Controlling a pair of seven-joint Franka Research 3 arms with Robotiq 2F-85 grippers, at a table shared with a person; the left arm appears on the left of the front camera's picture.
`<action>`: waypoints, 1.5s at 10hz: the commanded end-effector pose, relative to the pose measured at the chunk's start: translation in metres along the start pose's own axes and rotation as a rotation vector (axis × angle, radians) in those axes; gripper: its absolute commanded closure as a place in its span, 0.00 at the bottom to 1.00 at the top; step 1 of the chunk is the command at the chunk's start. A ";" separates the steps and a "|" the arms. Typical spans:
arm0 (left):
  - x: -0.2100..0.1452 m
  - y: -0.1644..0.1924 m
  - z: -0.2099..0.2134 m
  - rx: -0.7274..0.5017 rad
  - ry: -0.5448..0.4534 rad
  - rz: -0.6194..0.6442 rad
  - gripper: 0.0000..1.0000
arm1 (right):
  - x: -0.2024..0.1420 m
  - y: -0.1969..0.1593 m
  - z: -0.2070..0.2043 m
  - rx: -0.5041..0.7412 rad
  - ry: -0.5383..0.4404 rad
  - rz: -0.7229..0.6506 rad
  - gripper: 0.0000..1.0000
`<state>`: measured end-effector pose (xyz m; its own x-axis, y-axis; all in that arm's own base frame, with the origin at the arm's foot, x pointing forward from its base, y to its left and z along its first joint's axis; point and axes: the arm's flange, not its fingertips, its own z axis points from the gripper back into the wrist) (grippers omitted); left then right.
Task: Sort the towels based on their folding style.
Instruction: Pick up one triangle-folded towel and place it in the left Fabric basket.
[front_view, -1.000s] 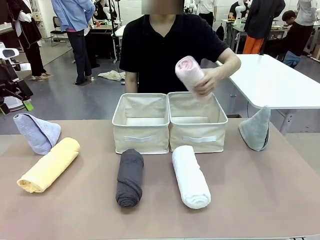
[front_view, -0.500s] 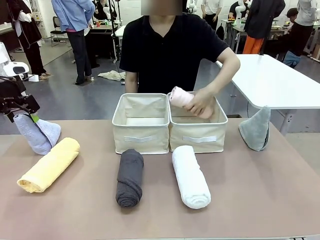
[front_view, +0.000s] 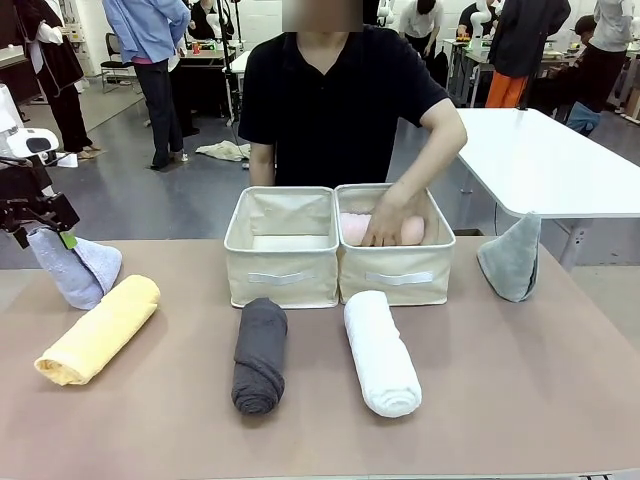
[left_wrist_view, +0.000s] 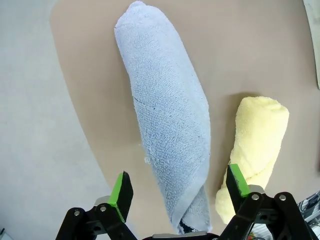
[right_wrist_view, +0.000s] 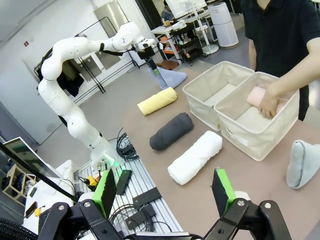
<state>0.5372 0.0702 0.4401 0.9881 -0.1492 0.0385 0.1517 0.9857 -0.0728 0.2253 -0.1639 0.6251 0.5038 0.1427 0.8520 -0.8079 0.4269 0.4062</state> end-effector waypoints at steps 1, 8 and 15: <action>-0.004 -0.003 -0.004 0.041 0.000 -0.010 0.55 | 0.003 -0.001 0.001 0.018 -0.003 0.012 0.00; -0.003 -0.001 -0.004 0.017 0.011 0.007 1.00 | 0.003 -0.001 0.001 0.018 -0.003 0.012 0.00; -0.037 -0.004 0.107 -0.028 -0.033 -0.069 1.00 | 0.003 -0.001 0.001 0.018 -0.003 0.012 0.00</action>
<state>0.5147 0.0762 0.4990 0.9820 -0.1802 0.0573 0.1846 0.9793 -0.0832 0.2255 -0.1638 0.6250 0.5041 0.1428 0.8517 -0.8078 0.4268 0.4066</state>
